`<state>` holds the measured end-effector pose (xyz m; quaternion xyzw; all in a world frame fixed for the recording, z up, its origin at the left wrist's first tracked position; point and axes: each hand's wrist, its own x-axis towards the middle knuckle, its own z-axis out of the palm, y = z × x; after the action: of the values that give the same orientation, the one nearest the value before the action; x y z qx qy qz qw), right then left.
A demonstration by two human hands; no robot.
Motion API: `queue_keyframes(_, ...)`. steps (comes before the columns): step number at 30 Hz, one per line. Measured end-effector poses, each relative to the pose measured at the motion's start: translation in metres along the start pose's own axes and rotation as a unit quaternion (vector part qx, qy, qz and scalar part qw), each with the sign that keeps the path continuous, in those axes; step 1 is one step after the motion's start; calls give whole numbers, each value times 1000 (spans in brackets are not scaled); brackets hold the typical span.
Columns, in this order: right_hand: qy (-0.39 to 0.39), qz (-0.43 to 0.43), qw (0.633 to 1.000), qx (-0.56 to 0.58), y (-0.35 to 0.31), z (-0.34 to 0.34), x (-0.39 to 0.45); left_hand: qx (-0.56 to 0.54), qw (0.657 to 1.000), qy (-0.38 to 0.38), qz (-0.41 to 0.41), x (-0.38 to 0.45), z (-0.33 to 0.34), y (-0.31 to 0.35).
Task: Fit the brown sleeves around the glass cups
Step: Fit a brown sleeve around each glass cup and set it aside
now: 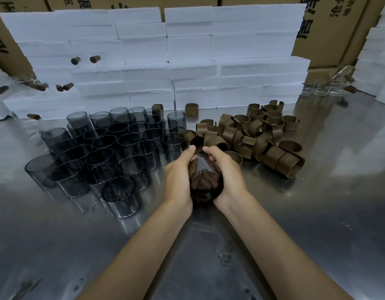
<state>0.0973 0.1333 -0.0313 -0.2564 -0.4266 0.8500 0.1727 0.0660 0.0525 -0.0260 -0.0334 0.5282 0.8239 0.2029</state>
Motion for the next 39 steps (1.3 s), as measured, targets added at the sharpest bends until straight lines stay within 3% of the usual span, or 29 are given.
queue_keyframes(5, -8, 8, 1000, 16, -2, 2, -2, -3, 1000, 5, 12, 1, -1, 0)
queue_keyframes(9, -5, -22, 1000, 13, -5, 3, -3, 40, 996, -60, 49, 4, -5, 1)
queue_keyframes(12, 10, -130, 991, -21, -13, 1, -1, 127, 982, -108, 88, 10, -6, 2)
queue_keyframes(16, 53, -330, 934, -125, -25, -5, -2, 183, 964, -182, 64, 9, -5, 1)
queue_keyframes(19, 71, -378, 914, -128, -27, -9, -2, 201, 955, -214, 47, -1, -1, -6)
queue_keyframes(24, 42, -330, 937, -108, -28, -10, -1, -6, 987, -160, -9, 0, 1, 0)
queue_keyframes(27, -7, -237, 964, -117, -28, -8, 1, -142, 973, -167, -65, 6, -7, 13)
queue_keyframes(30, -77, -190, 964, -171, -21, -5, 3, -209, 961, -172, -65, 10, -13, 22)
queue_keyframes(34, -127, -205, 931, -273, -7, -1, 1, -199, 963, -174, -53, 14, -17, 22)
queue_keyframes(39, -93, -258, 915, -297, -4, -2, 4, -35, 985, -168, 11, 18, -17, 18)
